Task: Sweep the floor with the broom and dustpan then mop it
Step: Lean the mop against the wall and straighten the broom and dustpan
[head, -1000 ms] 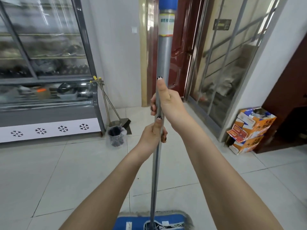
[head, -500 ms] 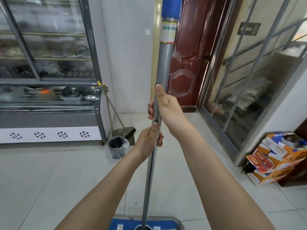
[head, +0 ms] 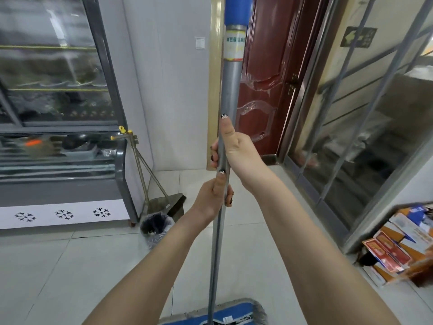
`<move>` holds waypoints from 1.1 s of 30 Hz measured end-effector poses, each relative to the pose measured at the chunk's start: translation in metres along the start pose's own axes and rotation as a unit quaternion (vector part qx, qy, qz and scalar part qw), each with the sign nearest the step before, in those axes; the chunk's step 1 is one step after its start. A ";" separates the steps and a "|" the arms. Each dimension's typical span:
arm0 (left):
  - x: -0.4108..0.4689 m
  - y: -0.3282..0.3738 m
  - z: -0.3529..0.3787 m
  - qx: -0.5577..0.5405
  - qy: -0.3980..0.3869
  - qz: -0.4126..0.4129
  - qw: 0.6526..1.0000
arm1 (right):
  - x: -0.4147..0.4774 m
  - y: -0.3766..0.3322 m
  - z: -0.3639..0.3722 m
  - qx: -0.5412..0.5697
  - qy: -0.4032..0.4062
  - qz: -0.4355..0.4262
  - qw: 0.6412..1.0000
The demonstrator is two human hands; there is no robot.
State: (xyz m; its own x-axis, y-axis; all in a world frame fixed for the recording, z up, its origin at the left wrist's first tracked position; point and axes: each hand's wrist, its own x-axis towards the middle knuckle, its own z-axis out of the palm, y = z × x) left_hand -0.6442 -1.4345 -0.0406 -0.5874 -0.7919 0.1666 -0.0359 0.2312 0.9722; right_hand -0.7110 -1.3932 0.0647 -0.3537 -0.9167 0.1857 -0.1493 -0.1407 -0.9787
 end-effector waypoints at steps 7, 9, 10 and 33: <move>0.119 -0.016 -0.017 -0.004 0.002 -0.029 1.000 | 0.114 0.014 -0.006 -0.026 0.017 -0.002 1.000; 0.145 -0.019 -0.019 -0.008 0.002 -0.031 0.999 | 0.141 0.019 -0.009 -0.027 0.016 -0.001 1.000; 0.157 -0.021 -0.020 -0.008 0.003 -0.032 0.999 | 0.152 0.021 -0.011 -0.029 0.015 -0.002 0.999; 0.510 -0.081 -0.026 -0.010 0.042 -0.055 0.998 | 0.515 0.113 -0.094 -0.048 -0.079 0.003 0.996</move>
State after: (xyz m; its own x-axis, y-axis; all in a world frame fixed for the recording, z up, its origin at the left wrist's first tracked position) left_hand -0.9195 -1.8719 -0.0303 -0.5109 -0.8568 0.0705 -0.0804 0.1292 0.9884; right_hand -0.9974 -1.8464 0.0577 -0.2055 -0.9660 0.1570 -0.2385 -0.1061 -0.9653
